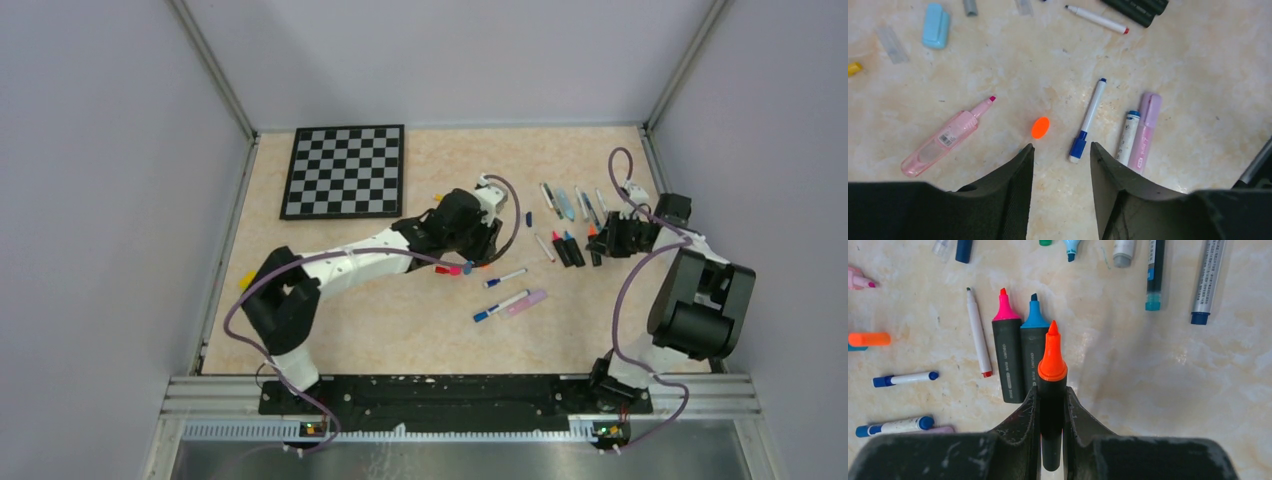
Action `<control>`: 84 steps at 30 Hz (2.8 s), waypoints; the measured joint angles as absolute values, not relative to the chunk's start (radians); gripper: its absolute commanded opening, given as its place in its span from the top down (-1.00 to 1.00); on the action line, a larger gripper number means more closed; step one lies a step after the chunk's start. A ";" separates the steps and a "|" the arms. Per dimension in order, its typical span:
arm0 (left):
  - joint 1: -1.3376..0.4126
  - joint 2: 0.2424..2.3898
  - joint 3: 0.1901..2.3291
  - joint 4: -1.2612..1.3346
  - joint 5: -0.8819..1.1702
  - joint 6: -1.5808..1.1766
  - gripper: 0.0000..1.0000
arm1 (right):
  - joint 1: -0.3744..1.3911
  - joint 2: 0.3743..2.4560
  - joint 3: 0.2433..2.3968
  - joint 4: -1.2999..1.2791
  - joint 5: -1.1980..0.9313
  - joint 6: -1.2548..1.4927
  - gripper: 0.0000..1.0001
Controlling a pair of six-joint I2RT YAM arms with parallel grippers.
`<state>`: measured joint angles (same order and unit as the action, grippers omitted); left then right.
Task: Open the pen caps
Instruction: Place the pen at the center of the board, then pick up the pen from the center of the board.
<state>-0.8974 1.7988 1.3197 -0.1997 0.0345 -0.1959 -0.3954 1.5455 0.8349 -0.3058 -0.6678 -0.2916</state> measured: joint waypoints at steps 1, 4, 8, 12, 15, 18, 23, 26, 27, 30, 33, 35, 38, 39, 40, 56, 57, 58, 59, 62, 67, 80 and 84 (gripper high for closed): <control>-0.898 1.754 1.286 -0.171 0.037 -0.197 -0.09 | -0.395 1.563 0.844 -0.311 -0.667 -0.297 0.95; -0.898 1.620 1.164 -0.070 0.041 -0.212 -0.32 | -0.395 1.607 0.874 -0.332 -0.667 -0.311 0.88; -0.897 1.422 0.957 0.052 0.036 -0.238 -0.95 | -0.395 1.656 0.911 -0.351 -0.674 -0.323 0.79; -0.882 1.262 0.764 0.181 0.045 -0.279 -0.97 | -0.396 1.707 0.940 -0.370 -0.700 -0.331 0.62; -0.831 1.179 0.643 0.281 0.111 -0.340 -0.98 | -0.396 1.731 0.954 -0.385 -0.713 -0.332 0.48; -0.773 1.134 0.560 0.359 0.170 -0.400 -0.97 | -0.396 1.744 0.958 -0.392 -0.718 -0.331 0.40; -0.767 1.114 0.524 0.419 0.259 -0.440 -0.97 | -0.396 1.745 0.965 -0.396 -0.713 -0.332 0.35; -0.767 1.115 0.524 0.442 0.313 -0.445 -0.97 | -0.396 1.745 0.965 -0.395 -0.696 -0.332 0.34; -0.767 1.117 0.524 0.448 0.332 -0.448 -0.97 | -0.396 1.744 0.965 -0.394 -0.689 -0.332 0.33; -0.769 1.135 0.524 0.464 0.381 -0.459 -0.96 | -0.396 1.726 0.965 -0.391 -0.669 -0.332 0.33; -0.785 1.168 0.524 0.468 0.406 -0.466 -0.96 | -0.396 1.689 0.964 -0.388 -0.656 -0.333 0.33; -0.810 1.189 0.525 0.462 0.407 -0.459 -0.96 | -0.397 1.659 0.963 -0.387 -0.651 -0.339 0.33; -0.858 1.216 0.539 0.432 0.390 -0.427 -0.95 | -0.399 1.616 0.962 -0.389 -0.651 -0.355 0.33; -0.881 1.230 0.551 0.420 0.375 -0.411 -0.93 | -0.400 1.602 0.960 -0.390 -0.653 -0.361 0.33; -0.898 1.243 0.564 0.408 0.365 -0.397 -0.93 | -0.402 1.581 0.953 -0.391 -0.659 -0.375 0.34; -1.065 1.682 1.015 0.105 0.092 -0.123 -0.32 | -0.404 1.266 0.787 -0.456 -1.016 -0.496 0.35; -1.065 1.717 1.055 0.076 0.078 -0.104 -0.28 | -0.404 1.266 0.785 -0.463 -1.024 -0.500 0.35; -1.065 1.748 1.088 0.053 0.066 -0.090 -0.26 | -0.404 1.266 0.783 -0.467 -1.030 -0.505 0.35; -1.065 1.779 1.121 0.028 0.056 -0.075 -0.25 | -0.404 1.266 0.783 -0.473 -1.038 -0.508 0.35; -1.065 1.844 1.185 -0.033 0.025 -0.040 -0.19 | -0.404 1.266 0.783 -0.482 -1.051 -0.520 0.35; -1.065 1.926 1.268 -0.134 -0.037 -0.004 -0.04 | -0.404 1.266 0.783 -0.492 -1.063 -0.532 0.35; -1.065 2.018 1.362 -0.258 -0.110 0.005 0.12 | -0.404 1.266 0.783 -0.514 -1.079 -0.550 0.35; -1.065 2.029 1.376 -0.264 -0.115 0.011 0.22 | -0.404 1.266 0.783 -0.519 -1.081 -0.551 0.35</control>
<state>-1.0645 2.0293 1.3762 -0.2638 -0.1150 0.0109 -0.4042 1.2655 0.7834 -0.5186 -1.0809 -0.5507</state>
